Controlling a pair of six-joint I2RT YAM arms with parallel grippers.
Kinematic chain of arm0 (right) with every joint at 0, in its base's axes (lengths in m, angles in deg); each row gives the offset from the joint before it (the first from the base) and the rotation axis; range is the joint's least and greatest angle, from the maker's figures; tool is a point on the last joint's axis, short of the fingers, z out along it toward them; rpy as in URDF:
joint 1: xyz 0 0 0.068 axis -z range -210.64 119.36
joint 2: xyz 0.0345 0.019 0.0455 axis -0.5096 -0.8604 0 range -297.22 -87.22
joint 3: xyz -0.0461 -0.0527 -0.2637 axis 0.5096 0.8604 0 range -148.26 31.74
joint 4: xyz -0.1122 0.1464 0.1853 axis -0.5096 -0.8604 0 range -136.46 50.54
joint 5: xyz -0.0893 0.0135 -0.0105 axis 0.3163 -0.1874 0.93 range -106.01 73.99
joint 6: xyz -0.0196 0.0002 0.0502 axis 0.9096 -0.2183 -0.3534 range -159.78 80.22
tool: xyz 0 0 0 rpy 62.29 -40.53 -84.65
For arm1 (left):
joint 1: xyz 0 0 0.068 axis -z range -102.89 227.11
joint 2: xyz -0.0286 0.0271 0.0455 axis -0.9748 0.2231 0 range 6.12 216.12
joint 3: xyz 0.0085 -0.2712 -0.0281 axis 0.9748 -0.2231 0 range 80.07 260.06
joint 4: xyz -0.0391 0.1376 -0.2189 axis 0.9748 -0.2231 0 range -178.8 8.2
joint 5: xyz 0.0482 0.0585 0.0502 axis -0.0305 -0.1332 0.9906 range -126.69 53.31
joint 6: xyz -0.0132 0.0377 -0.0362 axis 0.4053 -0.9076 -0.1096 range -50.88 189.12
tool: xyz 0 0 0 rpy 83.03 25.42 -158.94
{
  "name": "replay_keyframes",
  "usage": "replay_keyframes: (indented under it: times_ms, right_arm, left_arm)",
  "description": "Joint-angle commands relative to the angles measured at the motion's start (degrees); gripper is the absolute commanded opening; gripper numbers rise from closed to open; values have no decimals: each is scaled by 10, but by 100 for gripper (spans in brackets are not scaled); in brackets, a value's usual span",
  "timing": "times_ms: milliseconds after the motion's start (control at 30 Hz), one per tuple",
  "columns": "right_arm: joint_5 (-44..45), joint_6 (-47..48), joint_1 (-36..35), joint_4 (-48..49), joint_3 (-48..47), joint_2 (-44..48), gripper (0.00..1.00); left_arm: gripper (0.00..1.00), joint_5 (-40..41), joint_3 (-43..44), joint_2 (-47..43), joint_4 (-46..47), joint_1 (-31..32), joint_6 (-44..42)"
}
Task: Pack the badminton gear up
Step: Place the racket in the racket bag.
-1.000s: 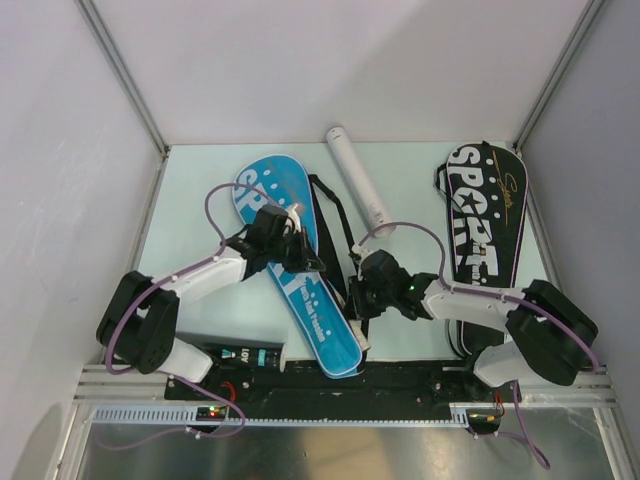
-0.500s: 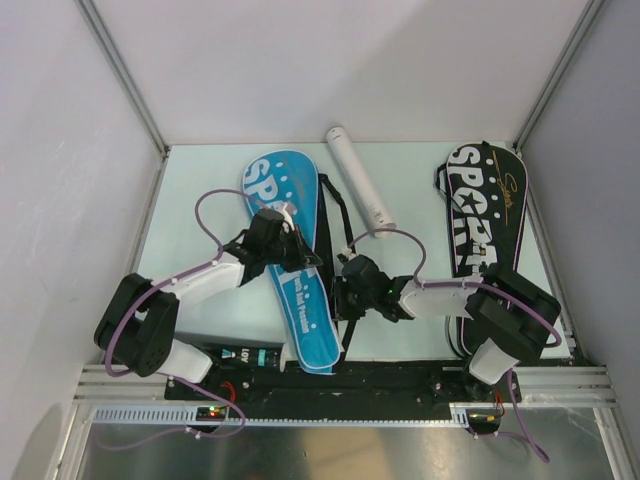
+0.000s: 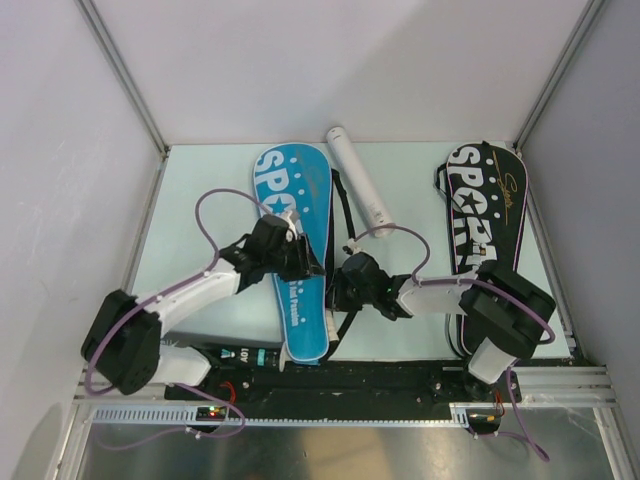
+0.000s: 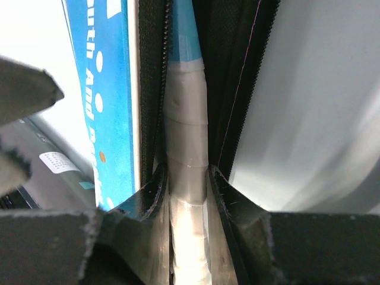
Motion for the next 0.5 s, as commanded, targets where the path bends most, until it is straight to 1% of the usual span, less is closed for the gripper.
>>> replay_keyframes:
  times_ms: [0,133,367,433,467]
  right_arm:
    - [22,-39,-1,84,-25,-17,11]
    - [10,-46,0,102,-25,-20,20]
    - [-3,-48,-1,103,-9,-17,29]
    - [-6,-46,0,108,3,-12,30]
    - [-8,-42,0,111,9,-10,28]
  left_arm:
    - [51,70,-25,-56,-43,33,-5]
    - [51,92,-40,-56,-44,65,13]
    - [50,114,-20,-15,-45,82,18]
    - [49,116,-13,-5,-44,85,17]
    - [49,115,-11,-2,-44,87,16]
